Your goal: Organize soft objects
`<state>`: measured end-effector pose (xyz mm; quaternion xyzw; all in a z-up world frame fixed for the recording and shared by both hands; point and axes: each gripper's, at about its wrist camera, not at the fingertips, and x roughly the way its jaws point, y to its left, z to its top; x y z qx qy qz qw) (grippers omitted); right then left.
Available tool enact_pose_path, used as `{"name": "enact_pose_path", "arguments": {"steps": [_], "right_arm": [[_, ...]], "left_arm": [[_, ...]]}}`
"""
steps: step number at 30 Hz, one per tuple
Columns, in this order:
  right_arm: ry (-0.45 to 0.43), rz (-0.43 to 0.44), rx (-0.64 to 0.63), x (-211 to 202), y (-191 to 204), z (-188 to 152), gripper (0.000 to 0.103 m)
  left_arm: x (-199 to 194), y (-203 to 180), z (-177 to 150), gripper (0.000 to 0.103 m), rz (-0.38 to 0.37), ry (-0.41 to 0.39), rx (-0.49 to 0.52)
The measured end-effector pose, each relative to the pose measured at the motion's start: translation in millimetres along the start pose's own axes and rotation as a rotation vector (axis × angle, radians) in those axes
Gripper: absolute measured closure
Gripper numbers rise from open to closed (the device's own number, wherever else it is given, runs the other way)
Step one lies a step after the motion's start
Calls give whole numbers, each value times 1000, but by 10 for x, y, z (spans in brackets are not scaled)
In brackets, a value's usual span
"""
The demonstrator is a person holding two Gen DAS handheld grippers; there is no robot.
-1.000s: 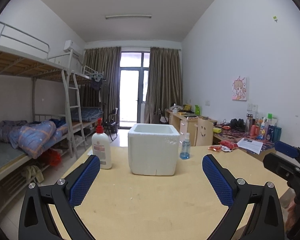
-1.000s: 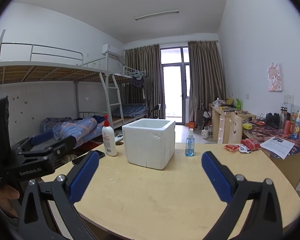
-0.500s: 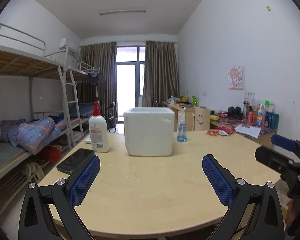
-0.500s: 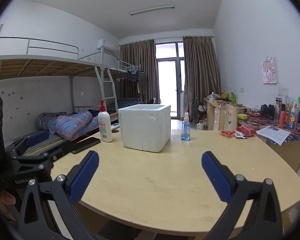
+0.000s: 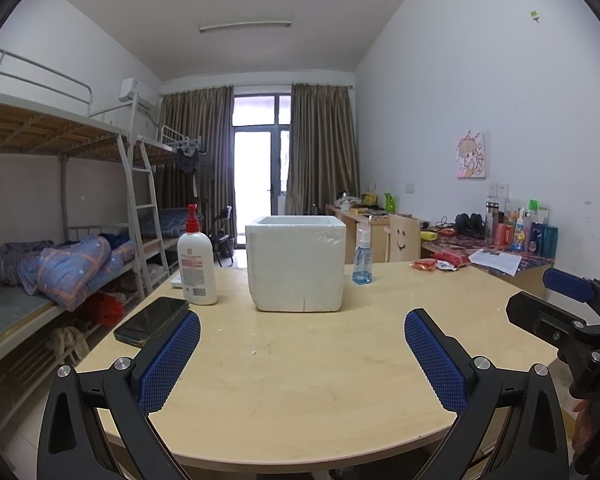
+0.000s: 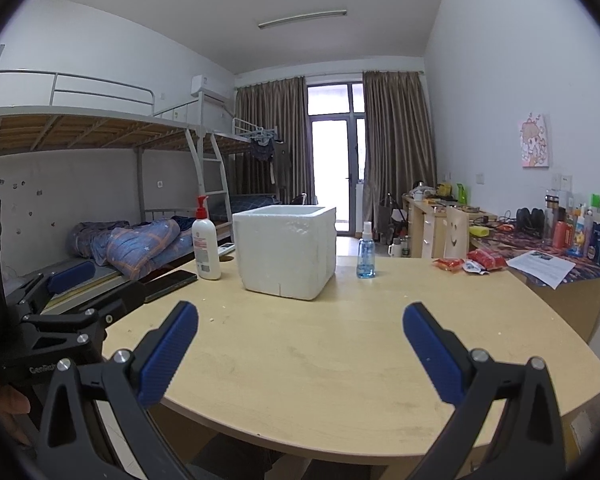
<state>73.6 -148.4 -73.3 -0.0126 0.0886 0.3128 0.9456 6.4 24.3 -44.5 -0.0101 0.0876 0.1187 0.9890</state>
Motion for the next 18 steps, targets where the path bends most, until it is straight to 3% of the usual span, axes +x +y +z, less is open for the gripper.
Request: {"name": "enact_pose_path", "arguments": {"steps": [18], "right_arm": [[-2,-2,6,0,-20,-5,0]], "left_arm": [[-15,31,8,1,6,-6,-7]]}}
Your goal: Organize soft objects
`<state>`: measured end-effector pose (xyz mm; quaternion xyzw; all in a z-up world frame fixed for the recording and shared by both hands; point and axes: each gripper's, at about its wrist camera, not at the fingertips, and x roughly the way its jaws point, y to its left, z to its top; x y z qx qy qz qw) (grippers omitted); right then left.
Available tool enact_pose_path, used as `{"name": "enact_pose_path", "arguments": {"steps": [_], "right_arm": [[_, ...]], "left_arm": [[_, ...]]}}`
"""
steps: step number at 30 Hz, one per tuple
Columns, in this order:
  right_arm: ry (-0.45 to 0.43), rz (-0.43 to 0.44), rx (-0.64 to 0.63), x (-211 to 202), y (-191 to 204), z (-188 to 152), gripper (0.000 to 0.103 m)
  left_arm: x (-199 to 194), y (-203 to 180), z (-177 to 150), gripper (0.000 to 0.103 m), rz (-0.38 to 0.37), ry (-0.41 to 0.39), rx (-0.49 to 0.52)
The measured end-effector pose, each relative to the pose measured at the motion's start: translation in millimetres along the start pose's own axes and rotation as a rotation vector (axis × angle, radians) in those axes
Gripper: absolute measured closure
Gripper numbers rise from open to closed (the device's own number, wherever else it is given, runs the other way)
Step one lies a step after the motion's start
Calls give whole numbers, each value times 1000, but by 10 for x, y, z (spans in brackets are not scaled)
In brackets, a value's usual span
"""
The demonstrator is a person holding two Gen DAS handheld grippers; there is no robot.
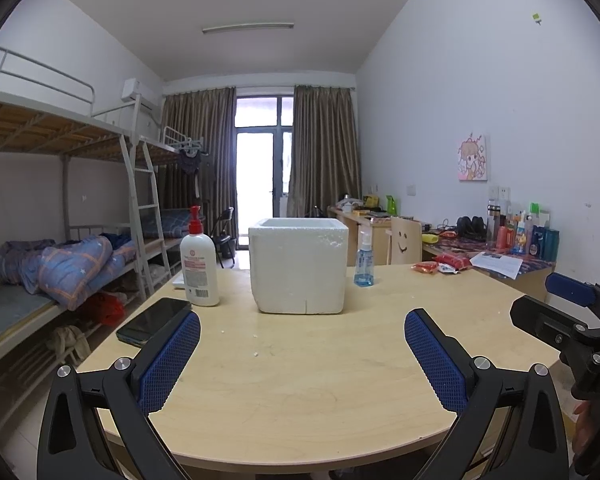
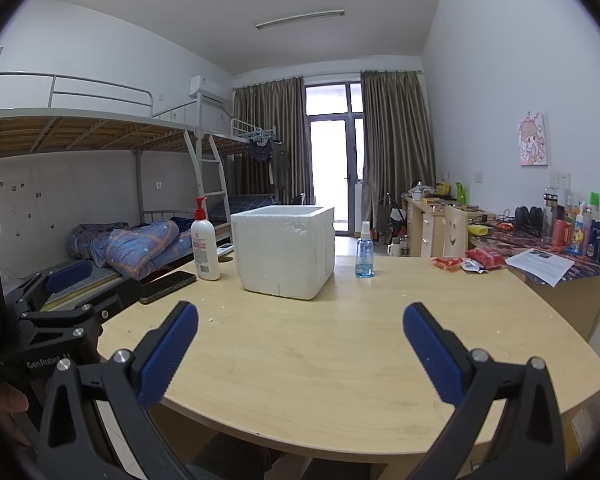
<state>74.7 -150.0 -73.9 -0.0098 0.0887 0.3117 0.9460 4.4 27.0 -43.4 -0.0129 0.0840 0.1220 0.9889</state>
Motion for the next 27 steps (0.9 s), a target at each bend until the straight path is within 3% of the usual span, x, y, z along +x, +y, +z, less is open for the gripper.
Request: {"name": "enact_pose_path", "arguments": {"steps": [27], "right_arm": [[6,1,0,-6,16,14,0]], "left_arm": [[-41,34,35,1,-19,7,9]]}}
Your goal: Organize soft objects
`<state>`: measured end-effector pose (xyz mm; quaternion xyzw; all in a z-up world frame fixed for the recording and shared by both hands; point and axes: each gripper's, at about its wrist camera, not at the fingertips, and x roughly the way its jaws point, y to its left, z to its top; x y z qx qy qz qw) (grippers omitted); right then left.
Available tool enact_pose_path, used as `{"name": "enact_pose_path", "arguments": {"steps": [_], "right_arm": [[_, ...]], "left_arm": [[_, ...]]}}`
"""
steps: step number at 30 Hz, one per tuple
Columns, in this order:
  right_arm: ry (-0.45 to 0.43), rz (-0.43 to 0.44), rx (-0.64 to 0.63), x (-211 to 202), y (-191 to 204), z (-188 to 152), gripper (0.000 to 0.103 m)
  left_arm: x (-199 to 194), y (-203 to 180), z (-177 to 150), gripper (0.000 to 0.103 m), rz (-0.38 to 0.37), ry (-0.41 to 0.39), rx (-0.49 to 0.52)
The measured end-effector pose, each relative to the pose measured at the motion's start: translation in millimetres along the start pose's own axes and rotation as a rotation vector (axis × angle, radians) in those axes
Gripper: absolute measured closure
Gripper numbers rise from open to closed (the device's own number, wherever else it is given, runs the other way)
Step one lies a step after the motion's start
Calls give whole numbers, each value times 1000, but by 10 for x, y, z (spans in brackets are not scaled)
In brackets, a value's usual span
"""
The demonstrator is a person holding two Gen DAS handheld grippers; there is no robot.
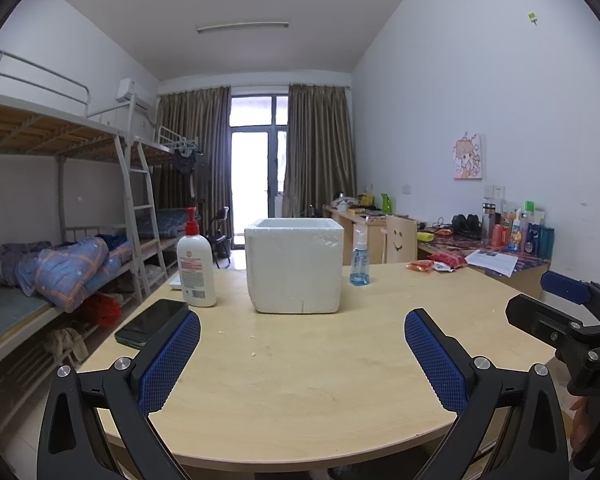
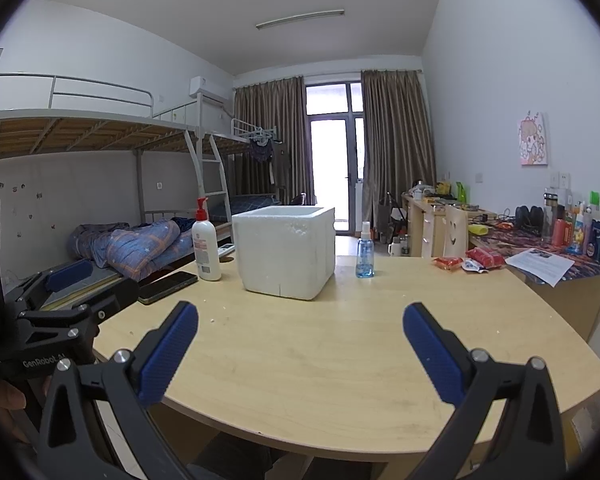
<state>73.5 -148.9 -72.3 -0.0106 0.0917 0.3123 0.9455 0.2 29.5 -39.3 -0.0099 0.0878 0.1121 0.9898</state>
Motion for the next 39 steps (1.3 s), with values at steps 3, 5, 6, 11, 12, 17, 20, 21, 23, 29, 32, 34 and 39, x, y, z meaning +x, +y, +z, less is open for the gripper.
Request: {"name": "enact_pose_path", "arguments": {"steps": [3,5,6,11,12,17,20,21,23,29,32,34,39], "right_arm": [[2,2,-1,3,3,4,0],[4,3,-3,9,9,5,0],[2,3,-5,6,12,1,0],[2,3,-5,14,11,8,0],[3,3,-5,15,14,9,0],[5,3,-6,15,15,1,0],[6,2,-10,20,27,-15,0],[8,3,-10,21,29,-16,0],[10,3,-10,22,27,-21,0],[6,5,-12,22,30,-21,0],[8,3,-13,36,24,-22,0],[6,4,-12,30,22,-26,0],[4,4,-14,22,22,-21,0]], "left_arm": [[-8,2,6,1,2,-3,0],[-11,-2,10,1,6,-5,1],[-16,-5,10,1,10,-7,3],[4,4,13,1,15,2,-2],[6,6,16,1,17,2,-1],[-3,10,18,1,16,-1,-3],[1,19,24,1,16,-2,-4],[-1,18,23,1,16,-2,-4],[0,16,27,1,13,-2,-2],[-11,18,33,1,13,-6,0],[-11,-3,27,1,10,-2,8],[-16,-6,25,1,11,-7,7],[-25,-3,22,1,-1,-6,11]]}}
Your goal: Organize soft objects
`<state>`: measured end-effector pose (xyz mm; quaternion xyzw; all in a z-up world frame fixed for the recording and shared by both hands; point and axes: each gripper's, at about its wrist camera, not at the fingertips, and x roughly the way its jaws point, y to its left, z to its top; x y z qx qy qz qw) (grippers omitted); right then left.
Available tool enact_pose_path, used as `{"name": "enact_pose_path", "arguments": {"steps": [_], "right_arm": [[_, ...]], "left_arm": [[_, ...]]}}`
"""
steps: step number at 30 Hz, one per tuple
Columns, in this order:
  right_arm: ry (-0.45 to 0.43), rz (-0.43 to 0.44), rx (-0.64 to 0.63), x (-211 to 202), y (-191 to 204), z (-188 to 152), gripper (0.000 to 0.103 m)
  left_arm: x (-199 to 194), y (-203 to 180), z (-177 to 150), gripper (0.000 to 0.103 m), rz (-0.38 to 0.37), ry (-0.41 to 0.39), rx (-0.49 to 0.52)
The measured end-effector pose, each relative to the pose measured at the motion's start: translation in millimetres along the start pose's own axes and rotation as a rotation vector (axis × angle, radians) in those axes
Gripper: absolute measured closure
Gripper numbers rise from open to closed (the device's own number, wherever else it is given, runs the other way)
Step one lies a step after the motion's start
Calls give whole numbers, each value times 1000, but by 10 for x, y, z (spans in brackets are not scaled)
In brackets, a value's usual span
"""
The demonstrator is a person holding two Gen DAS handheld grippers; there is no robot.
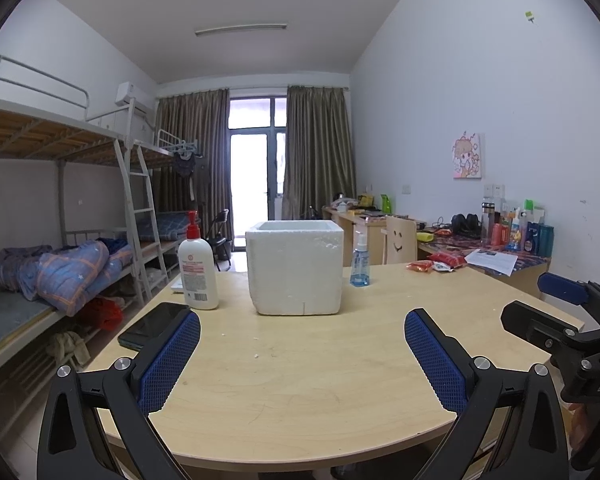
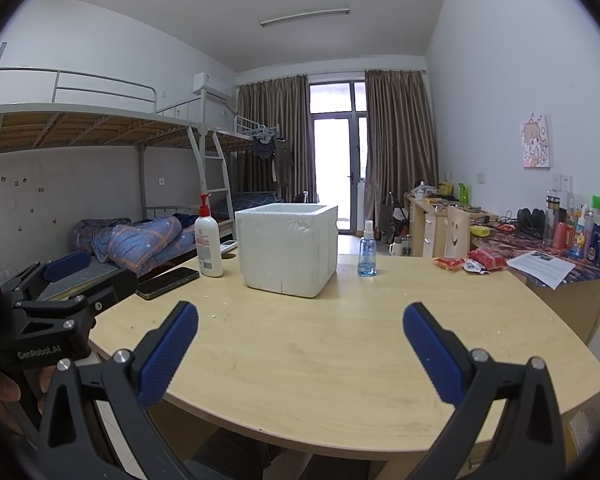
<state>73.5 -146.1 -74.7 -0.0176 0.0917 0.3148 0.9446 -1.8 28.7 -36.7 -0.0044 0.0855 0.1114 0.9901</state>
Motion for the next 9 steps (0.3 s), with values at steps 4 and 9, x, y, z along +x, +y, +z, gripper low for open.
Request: {"name": "enact_pose_path", "arguments": {"steps": [4,9], "right_arm": [[0,-1,-3,-10,-2,-2,0],[-1,-4,-4,-24,2,-1,0]], "left_arm": [[-7,10,2,1,3,-4,-3],[-20,7,4,1,-5,-6,6]]}}
